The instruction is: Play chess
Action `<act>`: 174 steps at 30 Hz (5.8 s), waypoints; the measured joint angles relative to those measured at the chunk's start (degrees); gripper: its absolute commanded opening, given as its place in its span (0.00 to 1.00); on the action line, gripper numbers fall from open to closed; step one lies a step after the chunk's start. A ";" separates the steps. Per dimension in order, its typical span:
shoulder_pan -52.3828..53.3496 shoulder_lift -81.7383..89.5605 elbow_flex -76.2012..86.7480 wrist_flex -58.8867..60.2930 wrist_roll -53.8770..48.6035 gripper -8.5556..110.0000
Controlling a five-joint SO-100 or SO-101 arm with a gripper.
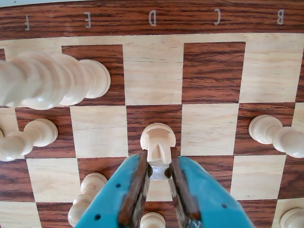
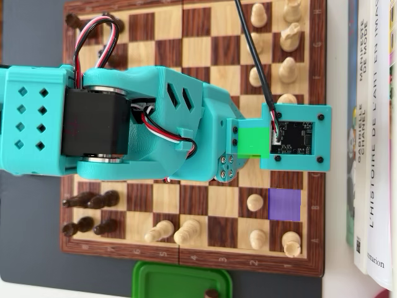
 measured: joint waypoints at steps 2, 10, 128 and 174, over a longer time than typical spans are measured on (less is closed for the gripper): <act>0.00 0.00 0.00 0.00 0.00 0.14; 0.00 0.00 0.00 0.00 0.00 0.15; -2.55 112.59 89.47 -155.57 -2.55 0.19; -4.39 112.68 89.47 -157.24 -7.21 0.19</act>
